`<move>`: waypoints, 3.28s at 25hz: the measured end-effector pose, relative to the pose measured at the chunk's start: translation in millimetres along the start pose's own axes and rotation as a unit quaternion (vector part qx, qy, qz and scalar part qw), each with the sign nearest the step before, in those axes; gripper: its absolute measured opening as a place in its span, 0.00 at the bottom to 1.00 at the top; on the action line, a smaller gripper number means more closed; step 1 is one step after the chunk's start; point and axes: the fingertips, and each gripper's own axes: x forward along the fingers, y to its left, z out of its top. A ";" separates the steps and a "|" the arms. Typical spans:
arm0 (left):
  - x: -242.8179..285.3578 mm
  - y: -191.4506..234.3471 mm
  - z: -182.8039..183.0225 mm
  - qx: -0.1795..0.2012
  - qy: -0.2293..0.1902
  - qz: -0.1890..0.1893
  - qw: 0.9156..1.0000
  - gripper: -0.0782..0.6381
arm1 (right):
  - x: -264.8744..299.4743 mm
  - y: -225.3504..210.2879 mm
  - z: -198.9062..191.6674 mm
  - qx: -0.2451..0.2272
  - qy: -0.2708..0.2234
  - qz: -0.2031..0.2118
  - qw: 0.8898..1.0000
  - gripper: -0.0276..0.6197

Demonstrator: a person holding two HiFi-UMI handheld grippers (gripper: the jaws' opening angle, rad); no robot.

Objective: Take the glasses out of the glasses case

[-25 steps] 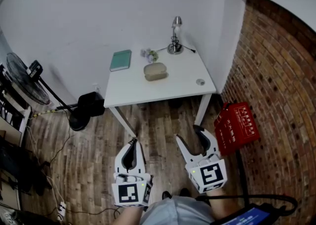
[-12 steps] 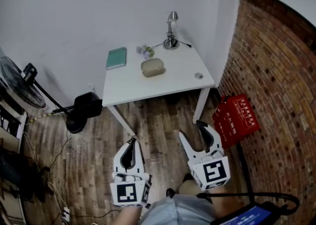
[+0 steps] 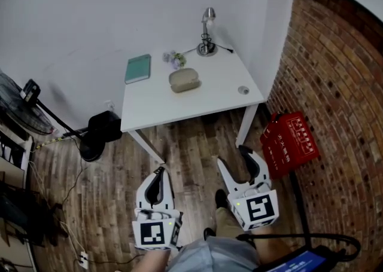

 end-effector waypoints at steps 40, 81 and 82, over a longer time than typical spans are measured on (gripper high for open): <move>272.1 89.5 -1.4 0.006 0.015 0.098 0.995 0.12 | 309.9 -129.4 -5.9 -0.006 0.011 0.100 0.995 0.40; 437.8 234.6 -28.4 -0.032 0.049 0.121 0.991 0.12 | 520.8 -132.1 -79.5 -0.054 0.128 0.176 0.974 0.35; 439.5 235.3 -32.3 -0.033 0.053 0.122 0.991 0.12 | 521.7 -131.4 -86.0 -0.052 0.135 0.181 0.973 0.35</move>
